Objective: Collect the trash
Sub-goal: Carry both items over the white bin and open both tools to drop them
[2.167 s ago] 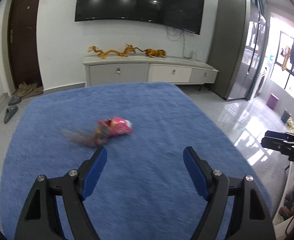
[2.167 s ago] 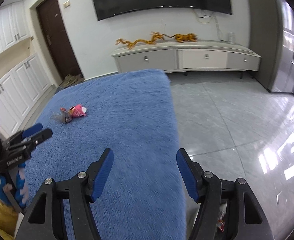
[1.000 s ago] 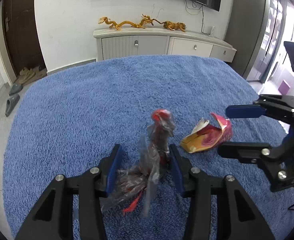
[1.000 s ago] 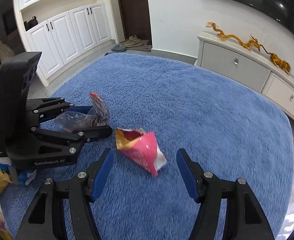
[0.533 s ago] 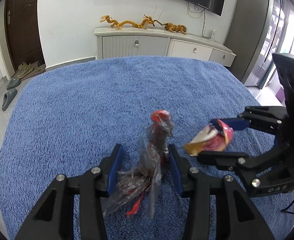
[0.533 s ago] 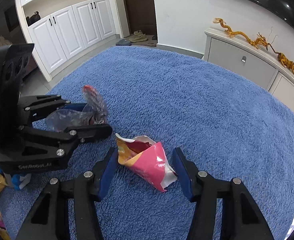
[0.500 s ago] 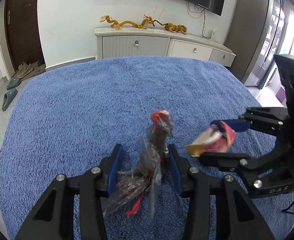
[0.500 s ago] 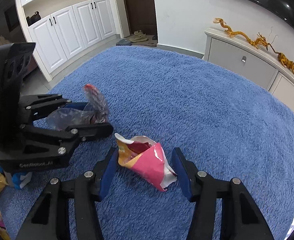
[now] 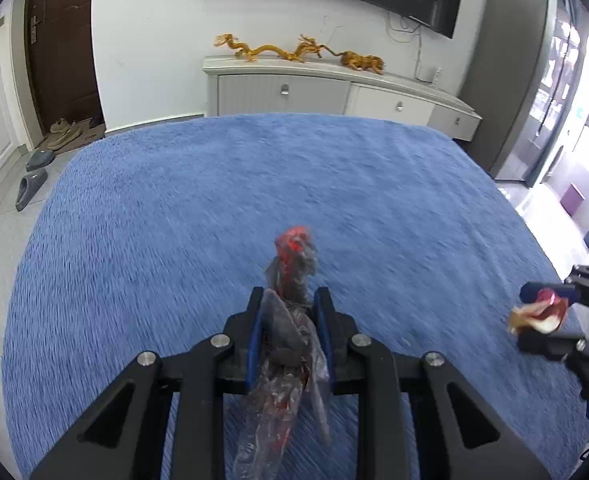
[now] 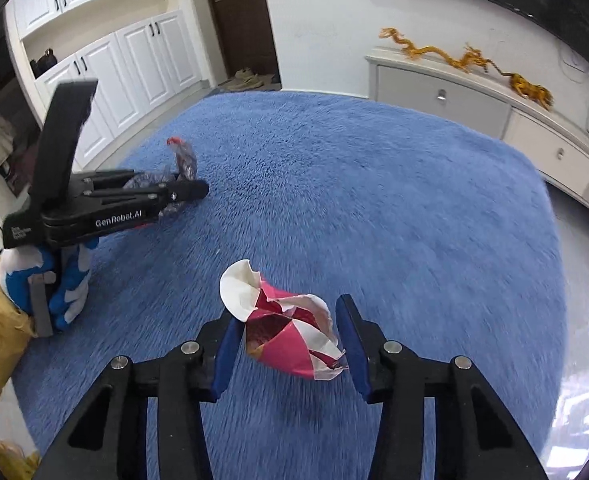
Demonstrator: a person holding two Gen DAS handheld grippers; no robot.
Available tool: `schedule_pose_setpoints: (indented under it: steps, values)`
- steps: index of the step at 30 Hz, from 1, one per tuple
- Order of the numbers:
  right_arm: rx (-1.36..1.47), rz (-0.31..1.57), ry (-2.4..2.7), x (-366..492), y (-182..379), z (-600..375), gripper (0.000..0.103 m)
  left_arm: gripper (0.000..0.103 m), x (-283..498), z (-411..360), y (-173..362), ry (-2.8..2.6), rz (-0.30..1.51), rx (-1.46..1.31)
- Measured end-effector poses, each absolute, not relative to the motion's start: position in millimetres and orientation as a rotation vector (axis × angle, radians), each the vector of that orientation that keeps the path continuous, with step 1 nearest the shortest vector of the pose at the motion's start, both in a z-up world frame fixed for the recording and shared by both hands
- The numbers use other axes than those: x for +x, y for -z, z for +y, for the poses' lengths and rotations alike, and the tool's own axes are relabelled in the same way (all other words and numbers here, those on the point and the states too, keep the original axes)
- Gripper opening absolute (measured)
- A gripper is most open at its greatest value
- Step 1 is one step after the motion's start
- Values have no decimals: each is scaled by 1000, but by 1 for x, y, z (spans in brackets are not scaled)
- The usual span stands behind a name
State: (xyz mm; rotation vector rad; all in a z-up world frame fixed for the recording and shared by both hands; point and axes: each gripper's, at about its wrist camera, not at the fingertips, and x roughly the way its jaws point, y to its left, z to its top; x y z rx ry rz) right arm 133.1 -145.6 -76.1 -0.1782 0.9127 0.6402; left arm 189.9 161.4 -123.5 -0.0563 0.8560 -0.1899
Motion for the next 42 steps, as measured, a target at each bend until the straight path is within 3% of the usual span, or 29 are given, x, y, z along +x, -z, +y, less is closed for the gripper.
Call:
schedule_pose_setpoints:
  steps: [20,34,42]
  values:
    - [-16,667,-465,-20,-27,-266,40,23,49,78,6,372,640,1]
    - [154,589,-324,-69,-18,-372,40,23,18,-69,-1,580,663,156]
    - [321,631,-127,-93,33,-469,40,23,16,-188,30,764,779,256]
